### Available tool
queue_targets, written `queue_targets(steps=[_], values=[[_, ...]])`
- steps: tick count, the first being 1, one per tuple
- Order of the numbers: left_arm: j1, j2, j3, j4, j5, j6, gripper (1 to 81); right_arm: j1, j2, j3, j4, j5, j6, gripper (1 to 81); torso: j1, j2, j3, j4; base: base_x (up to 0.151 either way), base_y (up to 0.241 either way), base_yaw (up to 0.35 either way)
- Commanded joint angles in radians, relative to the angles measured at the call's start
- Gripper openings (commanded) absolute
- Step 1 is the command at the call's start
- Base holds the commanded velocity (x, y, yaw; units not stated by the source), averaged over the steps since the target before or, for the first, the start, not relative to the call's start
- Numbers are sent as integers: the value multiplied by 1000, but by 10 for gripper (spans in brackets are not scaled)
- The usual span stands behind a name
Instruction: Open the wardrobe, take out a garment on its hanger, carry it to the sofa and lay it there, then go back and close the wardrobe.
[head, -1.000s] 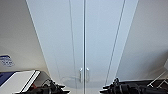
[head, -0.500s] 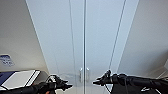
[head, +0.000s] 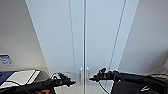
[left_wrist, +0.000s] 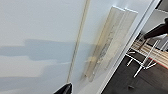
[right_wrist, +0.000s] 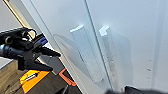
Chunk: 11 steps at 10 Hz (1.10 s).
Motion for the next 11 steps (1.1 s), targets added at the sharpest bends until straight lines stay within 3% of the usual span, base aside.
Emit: queue_targets(steps=[1, 6, 11], values=[[-161, 19, -21, -20, 23, -3, 811, 180, 78, -86, -4, -6, 8, 811, 0, 0, 0, 0, 0, 0, 0], [-190, 99, -93, -23, 37, -3, 811, 211, 192, -212, -3, 0, 10, 811, 0, 1, -1, 0, 0, 0, 0], [-216, 247, -228, -26, 42, -6, 811, 212, 216, -247, -1, -1, 10, 811, 1, 1, -1, 0, 0, 0, 0]])
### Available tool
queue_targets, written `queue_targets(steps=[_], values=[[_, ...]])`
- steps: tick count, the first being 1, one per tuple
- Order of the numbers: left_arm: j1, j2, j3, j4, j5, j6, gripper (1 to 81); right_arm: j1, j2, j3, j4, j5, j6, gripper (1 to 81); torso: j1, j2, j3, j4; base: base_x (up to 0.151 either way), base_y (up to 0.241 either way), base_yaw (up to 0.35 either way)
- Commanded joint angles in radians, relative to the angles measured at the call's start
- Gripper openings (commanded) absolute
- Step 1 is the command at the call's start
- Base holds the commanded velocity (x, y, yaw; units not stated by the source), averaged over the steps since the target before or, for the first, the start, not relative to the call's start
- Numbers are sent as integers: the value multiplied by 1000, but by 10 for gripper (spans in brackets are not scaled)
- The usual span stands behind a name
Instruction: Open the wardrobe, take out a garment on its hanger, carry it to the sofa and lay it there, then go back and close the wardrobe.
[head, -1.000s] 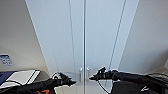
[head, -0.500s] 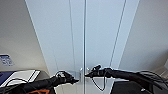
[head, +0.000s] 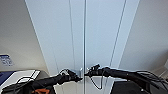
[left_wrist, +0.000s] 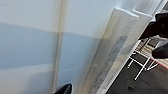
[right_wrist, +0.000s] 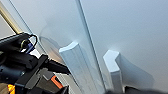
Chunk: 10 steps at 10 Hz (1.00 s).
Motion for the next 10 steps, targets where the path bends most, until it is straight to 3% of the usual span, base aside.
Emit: queue_targets(steps=[1, 6, 10], values=[[-172, 63, -63, -10, 7, -3, 811, 174, 7, 17, -2, -2, 3, 811, 0, 0, 0, 0, 0, 0, 0], [-199, 178, -196, -7, 6, -3, 811, 166, 13, 14, -2, 3, 3, 811, 0, 0, 0, 0, 0, 0, 0], [-247, 176, -74, -36, -13, -6, 811, 151, 10, 84, 3, 26, 9, 811, 0, 0, 0, 0, 0, 0, 0]])
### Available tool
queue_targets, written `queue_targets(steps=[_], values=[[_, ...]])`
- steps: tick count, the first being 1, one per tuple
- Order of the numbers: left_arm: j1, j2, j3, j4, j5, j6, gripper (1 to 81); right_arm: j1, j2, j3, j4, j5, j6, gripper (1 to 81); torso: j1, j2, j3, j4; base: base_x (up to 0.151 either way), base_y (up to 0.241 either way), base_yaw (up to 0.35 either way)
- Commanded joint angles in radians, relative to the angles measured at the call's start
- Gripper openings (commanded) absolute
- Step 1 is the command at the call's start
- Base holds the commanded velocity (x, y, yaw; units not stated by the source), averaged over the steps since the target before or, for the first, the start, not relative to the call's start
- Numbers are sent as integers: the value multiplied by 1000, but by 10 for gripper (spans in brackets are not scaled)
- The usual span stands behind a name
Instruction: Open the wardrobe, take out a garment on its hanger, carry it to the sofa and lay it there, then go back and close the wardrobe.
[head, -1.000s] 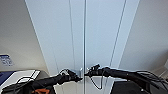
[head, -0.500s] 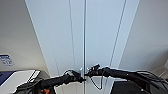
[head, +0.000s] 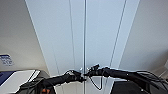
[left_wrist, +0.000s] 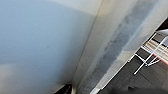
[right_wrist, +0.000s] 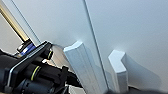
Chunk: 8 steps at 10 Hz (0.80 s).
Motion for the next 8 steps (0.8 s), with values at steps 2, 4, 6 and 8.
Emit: queue_targets(steps=[2, 4, 6, 8], values=[[-232, -24, 253, 3, -110, 17, 811, 111, 8, 133, 3, 40, 8, 811, 0, 0, 0, 0, 0, 0, 0], [-189, -55, 374, 19, -109, 17, 811, 66, -11, 205, 3, 49, 8, 811, 1, 0, -1, 0, 0, 0, 0], [-108, -124, 492, 68, -109, 18, 811, 17, -59, 278, 3, 75, 6, 811, 1, 1, -1, 0, 0, 0, 0], [9, -214, 606, 136, -110, 17, 811, -14, -117, 359, 3, 99, 6, 811, 2, 2, -1, 0, 0, 0, 0]])
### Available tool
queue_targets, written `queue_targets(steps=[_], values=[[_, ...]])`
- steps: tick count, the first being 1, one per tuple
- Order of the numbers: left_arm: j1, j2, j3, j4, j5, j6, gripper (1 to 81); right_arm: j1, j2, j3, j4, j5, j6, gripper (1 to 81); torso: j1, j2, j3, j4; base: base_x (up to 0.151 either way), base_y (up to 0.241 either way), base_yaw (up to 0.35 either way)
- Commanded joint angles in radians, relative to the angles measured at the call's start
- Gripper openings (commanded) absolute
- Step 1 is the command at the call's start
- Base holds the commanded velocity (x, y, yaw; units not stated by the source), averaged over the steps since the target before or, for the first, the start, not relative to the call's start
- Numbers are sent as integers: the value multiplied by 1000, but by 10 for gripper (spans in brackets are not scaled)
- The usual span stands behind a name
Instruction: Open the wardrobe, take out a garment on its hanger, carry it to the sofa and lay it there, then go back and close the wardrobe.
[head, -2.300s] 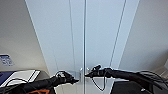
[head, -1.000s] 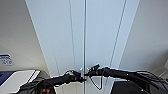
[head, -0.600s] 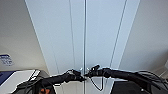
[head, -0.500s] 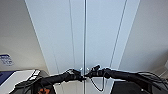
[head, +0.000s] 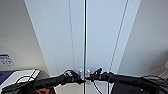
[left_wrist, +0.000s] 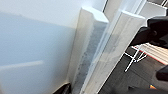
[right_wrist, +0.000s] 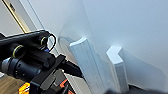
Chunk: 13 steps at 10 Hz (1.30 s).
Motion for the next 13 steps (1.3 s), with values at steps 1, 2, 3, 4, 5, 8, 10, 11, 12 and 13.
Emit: queue_targets(steps=[1, 2, 3, 4, 5, 8, 10, 11, 12, 13], values=[[50, -96, 346, 84, -93, 10, 811, 42, -24, 222, 35, -10, 19, 811, 0, 0, 0, 0, 0, 0, 0], [89, -161, 419, 101, -108, 10, 811, 24, -47, 273, 33, -6, 17, 811, 0, 0, 0, 0, 0, 0, 0], [133, -230, 493, 127, -148, 10, 811, 1, -78, 319, 29, 4, 16, 811, 0, 0, 0, 0, 0, 0, 0], [175, -297, 551, 147, -162, 10, 811, -19, -124, 368, 26, 9, 16, 811, 0, 0, 0, 0, 0, 0, 0], [221, -369, 607, 178, -163, 10, 811, -36, -182, 426, 26, 10, 16, 811, 0, 0, 0, 0, 0, 0, 0], [365, -606, 763, 253, -264, 13, 811, -90, -354, 587, 24, 47, 7, 811, 0, 0, 0, 0, 0, 0, 0], [497, -764, 818, 309, -388, 15, 811, -159, -490, 670, 24, 107, 5, 811, 0, 0, 0, 0, 0, 0, 0], [578, -839, 826, 342, -477, 16, 811, -196, -573, 715, 24, 133, 2, 811, 0, 0, 1, 0, 0, 0, 0], [656, -891, 819, 360, -568, 16, 811, -225, -655, 755, 13, 155, -1, 811, 0, 0, 1, 0, 0, 0, 0], [742, -934, 805, 365, -638, 20, 811, -259, -739, 793, -1, 182, -1, 811, 0, 0, 1, 0, 0, 0, 0]])
